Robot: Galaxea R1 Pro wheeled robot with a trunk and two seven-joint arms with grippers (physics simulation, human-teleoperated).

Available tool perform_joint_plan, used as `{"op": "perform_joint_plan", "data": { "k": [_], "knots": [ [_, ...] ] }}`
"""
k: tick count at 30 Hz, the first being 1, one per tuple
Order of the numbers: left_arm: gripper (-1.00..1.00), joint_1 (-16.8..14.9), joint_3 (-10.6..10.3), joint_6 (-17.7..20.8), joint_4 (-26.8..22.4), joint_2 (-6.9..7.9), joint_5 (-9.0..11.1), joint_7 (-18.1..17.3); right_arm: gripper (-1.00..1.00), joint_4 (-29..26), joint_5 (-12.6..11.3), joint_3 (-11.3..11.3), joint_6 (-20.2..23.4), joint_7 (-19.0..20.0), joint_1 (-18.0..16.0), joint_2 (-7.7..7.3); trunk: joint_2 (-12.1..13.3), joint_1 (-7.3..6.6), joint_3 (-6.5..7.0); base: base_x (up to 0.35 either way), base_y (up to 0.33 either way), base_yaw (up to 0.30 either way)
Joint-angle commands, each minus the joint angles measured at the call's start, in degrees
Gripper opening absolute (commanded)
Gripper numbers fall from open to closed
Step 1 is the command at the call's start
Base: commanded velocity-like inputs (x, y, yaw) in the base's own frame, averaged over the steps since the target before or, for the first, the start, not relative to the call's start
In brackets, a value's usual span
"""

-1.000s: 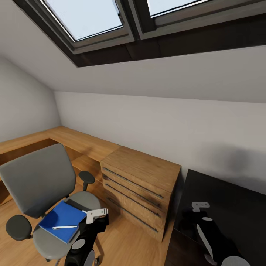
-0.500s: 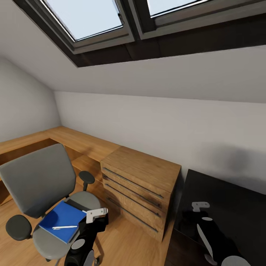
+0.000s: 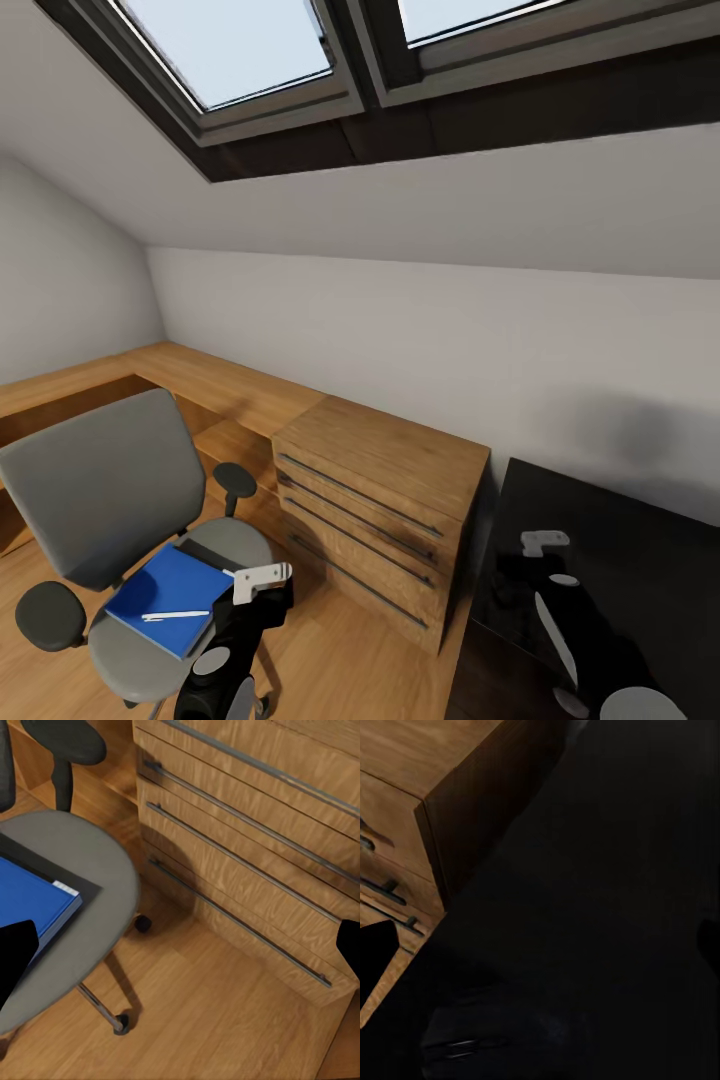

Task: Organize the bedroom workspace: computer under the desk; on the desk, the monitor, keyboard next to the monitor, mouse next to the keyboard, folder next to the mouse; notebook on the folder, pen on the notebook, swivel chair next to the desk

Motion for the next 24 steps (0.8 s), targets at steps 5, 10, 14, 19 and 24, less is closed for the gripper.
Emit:
{"op": "perform_joint_plan", "data": {
  "k": [5,10,14,19,24],
  "knots": [
    [1.00,-0.05,-0.04,0.17,0.05,0.08,0.55,0.51,1.00,-11.96,-1.20,-0.53,2.62,-0.06,1.27,0.35,-0.05,0.01,-0.08,0.000,0.000,0.000],
    [1.00,-0.05,-0.04,0.09,0.09,0.51,0.57,0.51,1.00,-26.02,-13.34,-3.56,20.17,-0.15,4.97,0.43,-0.05,0.01,-0.08,0.000,0.000,0.000],
    [1.00,-0.05,-0.02,0.08,0.09,0.65,0.59,0.51,1.00,-32.84,-21.57,-7.48,30.85,-0.11,6.36,0.29,-0.05,0.01,-0.08,-0.007,0.000,0.000],
    [1.00,-0.05,-0.08,0.14,0.10,0.67,0.65,0.51,1.00,-36.43,-26.08,-11.89,36.02,0.01,7.32,0.28,-0.05,0.01,-0.08,-0.152,0.000,0.000],
    [1.00,-0.06,-0.09,0.16,0.10,0.65,0.67,0.51,1.00,-37.19,-26.90,-14.01,36.83,0.03,7.50,0.25,-0.05,0.01,-0.08,-0.278,0.000,0.000]
  ]
}}
